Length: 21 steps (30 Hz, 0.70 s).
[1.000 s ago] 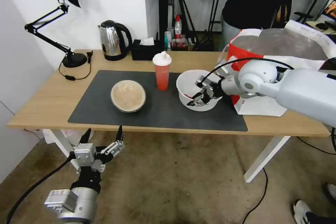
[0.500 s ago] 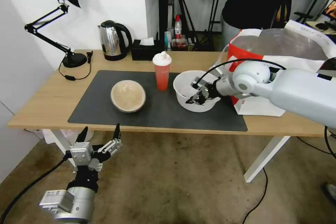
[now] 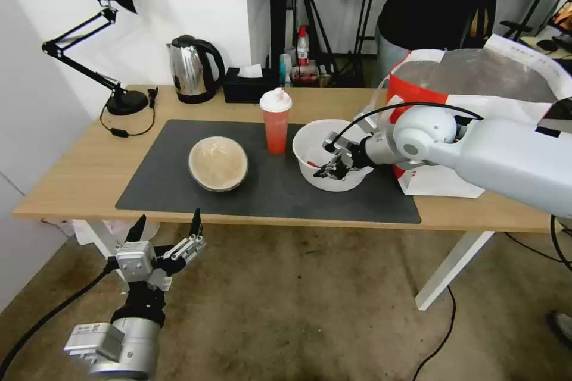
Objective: Pick up the trash from the table and place it into the takeout bag.
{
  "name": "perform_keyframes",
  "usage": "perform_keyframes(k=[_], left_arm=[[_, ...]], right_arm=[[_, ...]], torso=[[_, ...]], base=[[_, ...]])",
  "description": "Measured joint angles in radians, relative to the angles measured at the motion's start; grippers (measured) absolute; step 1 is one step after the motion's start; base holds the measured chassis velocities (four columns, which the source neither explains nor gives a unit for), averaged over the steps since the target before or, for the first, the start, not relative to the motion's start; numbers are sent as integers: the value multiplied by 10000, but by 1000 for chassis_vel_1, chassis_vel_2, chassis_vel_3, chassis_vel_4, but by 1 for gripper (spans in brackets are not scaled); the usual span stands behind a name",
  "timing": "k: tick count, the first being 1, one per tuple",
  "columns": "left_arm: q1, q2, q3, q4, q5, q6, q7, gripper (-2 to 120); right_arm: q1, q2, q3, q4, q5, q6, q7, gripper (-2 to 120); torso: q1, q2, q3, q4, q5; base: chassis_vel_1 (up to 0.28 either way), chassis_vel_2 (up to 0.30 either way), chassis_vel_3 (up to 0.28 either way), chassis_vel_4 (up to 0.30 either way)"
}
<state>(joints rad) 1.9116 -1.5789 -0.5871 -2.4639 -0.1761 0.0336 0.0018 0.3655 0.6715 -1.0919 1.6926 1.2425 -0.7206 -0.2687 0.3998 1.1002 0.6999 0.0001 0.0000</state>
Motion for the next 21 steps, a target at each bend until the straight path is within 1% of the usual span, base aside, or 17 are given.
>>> perform_keyframes(k=[2, 5, 11, 17, 19, 20, 21], left_arm=[[0, -2, 1, 0, 0, 0, 0, 100], [-2, 9, -8, 2, 3, -4, -7, 100], [-6, 33, -23, 5, 3, -6, -9, 100], [-15, 66, -37, 16, -17, -7, -10, 100], [-15, 66, -37, 16, -17, -7, -10, 100], [-16, 104, -36, 42, -41, -7, -11, 100], [-18, 116, -37, 47, -47, -7, -11, 100]], right_arm=[[-22, -4, 42, -2, -7, 0, 1, 0], [-68, 3, 395, -132, 26, -30, 83, 0], [69, 27, 543, -238, 125, -31, 125, 0], [699, 52, 722, -488, 575, -32, 138, 0], [699, 52, 722, -488, 575, -32, 138, 0], [1393, 68, 757, -562, 1058, -29, 138, 0], [1580, 85, 774, -560, 1183, -29, 139, 0]], torso=[[0, 0, 0, 0, 0], [2, -2, 3, 0, 3], [4, -3, 4, 0, 3], [3, -2, 3, 0, -3], [3, -2, 3, 0, -3], [3, -2, 3, -2, -2], [3, -2, 1, -1, -2]], base=[[0, 0, 0, 0], [0, 0, 0, 0], [0, 0, 0, 0], [0, 0, 0, 0], [0, 0, 0, 0], [0, 0, 0, 0], [0, 0, 0, 0]])
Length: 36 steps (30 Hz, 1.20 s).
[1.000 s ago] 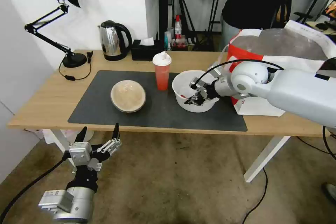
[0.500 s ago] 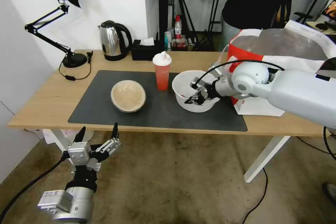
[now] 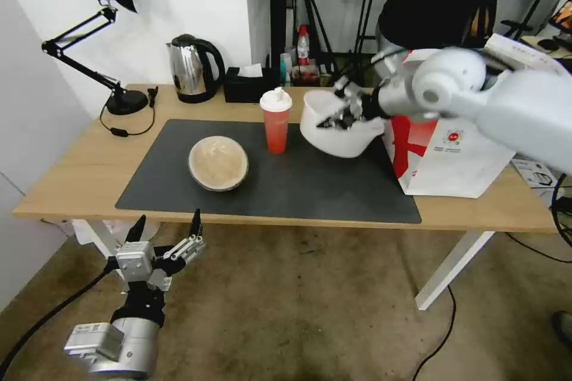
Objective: Pick up the trash from the table and place it into the takeout bag.
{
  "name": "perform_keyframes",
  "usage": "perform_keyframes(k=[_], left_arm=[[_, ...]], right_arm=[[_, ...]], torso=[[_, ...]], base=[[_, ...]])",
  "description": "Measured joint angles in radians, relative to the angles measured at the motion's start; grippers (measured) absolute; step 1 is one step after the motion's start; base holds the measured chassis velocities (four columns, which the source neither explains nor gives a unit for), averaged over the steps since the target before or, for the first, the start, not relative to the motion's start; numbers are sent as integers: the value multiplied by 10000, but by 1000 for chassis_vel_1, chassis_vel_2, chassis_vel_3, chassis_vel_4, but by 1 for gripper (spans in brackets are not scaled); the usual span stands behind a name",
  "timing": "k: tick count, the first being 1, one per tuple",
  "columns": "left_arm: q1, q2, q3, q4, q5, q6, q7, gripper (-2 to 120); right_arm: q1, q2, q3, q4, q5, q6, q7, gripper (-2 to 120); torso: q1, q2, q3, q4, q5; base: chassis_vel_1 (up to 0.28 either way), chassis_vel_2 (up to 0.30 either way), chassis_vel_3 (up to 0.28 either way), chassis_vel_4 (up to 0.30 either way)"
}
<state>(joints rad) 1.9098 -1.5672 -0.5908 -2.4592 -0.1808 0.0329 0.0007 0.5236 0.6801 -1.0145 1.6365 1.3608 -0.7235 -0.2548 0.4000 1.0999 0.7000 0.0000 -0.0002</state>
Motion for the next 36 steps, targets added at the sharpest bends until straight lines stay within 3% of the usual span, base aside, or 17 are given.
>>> perform_keyframes(k=[20, 36], left_arm=[[57, 52, -14, -24, -51, -13, -6, 100], [63, 67, -25, -87, -95, -41, -18, 100]], right_arm=[[1753, 36, -60, -219, 741, 7, 23, 0], [2676, 872, -73, -1220, 945, 16, -271, 0]], torso=[[-1, 0, 0, 0, 2], [0, 0, 0, 1, 1]], base=[[0, 0, 0, 0], [0, 0, 0, 0]])
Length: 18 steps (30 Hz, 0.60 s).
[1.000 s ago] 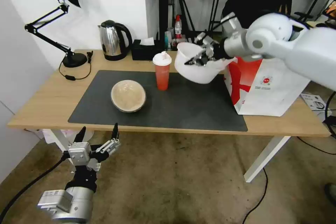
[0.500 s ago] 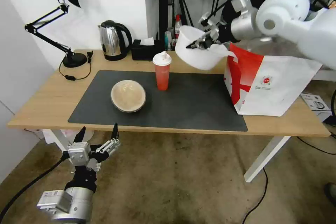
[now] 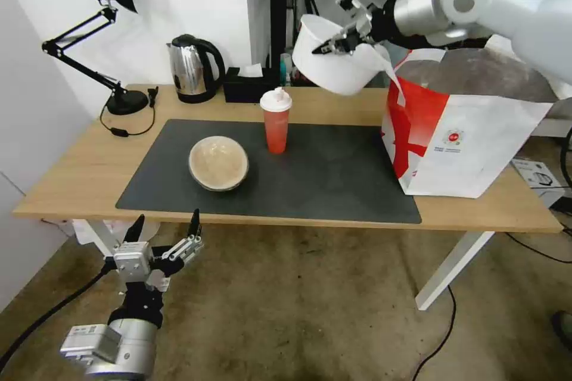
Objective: Pick up the trash from the table and place it into the takeout bag.
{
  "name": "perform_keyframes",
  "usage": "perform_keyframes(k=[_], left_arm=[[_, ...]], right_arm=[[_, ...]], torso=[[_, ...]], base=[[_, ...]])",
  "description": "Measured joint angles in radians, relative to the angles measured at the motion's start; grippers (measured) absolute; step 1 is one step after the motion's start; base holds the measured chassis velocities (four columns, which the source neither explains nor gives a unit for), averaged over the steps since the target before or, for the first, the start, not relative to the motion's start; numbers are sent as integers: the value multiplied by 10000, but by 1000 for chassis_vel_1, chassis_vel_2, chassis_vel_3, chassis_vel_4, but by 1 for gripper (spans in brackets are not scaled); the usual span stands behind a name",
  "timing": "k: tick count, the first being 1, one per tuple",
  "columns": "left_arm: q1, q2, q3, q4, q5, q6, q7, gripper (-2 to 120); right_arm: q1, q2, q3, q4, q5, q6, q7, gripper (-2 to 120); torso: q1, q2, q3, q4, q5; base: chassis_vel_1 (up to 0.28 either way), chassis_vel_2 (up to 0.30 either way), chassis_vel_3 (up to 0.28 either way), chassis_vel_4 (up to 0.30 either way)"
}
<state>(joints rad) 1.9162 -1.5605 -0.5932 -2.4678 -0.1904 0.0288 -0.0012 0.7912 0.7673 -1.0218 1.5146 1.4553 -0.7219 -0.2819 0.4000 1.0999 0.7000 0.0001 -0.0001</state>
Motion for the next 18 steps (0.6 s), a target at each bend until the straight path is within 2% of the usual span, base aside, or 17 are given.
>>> perform_keyframes(k=[18], left_arm=[[-83, -57, 110, -73, -16, 0, 4, 100]], right_arm=[[1051, 986, 3, -1578, 67, 1, -426, 0]], torso=[[0, 0, 0, 0, -1]], base=[[0, 0, 0, 0]])
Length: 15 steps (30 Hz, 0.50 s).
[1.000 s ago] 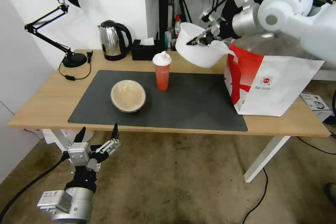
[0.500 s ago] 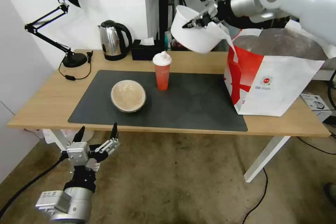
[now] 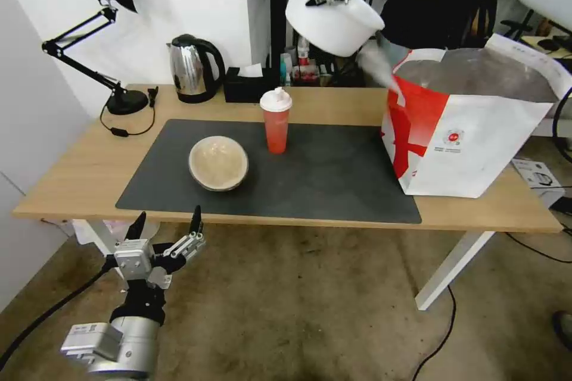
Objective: Pick up the trash from the table and place it into the takeout bag.
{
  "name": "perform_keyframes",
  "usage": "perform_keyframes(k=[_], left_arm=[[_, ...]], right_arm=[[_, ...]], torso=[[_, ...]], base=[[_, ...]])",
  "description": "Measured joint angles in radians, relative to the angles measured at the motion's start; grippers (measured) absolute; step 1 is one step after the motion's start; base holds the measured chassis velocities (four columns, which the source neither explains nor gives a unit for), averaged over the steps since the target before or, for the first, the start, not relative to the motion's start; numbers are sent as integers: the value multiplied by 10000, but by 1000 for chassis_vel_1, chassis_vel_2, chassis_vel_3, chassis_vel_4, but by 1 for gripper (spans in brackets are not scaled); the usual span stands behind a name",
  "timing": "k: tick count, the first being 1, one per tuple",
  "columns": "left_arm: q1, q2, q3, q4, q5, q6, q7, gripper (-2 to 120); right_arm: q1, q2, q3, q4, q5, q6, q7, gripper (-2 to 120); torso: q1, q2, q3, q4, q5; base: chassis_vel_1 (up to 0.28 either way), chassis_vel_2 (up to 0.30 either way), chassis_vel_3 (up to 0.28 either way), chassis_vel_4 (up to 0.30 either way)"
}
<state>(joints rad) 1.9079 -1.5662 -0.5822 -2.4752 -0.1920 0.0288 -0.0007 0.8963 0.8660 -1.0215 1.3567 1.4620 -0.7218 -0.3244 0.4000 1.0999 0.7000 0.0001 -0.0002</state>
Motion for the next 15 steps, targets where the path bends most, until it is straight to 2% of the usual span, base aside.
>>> perform_keyframes(k=[15], left_arm=[[-59, -17, 74, -21, -45, 7, 1, 100]], right_arm=[[435, 471, -134, -946, -263, -1, -389, 0]], torso=[[0, 0, 0, 0, 1]], base=[[0, 0, 0, 0]])
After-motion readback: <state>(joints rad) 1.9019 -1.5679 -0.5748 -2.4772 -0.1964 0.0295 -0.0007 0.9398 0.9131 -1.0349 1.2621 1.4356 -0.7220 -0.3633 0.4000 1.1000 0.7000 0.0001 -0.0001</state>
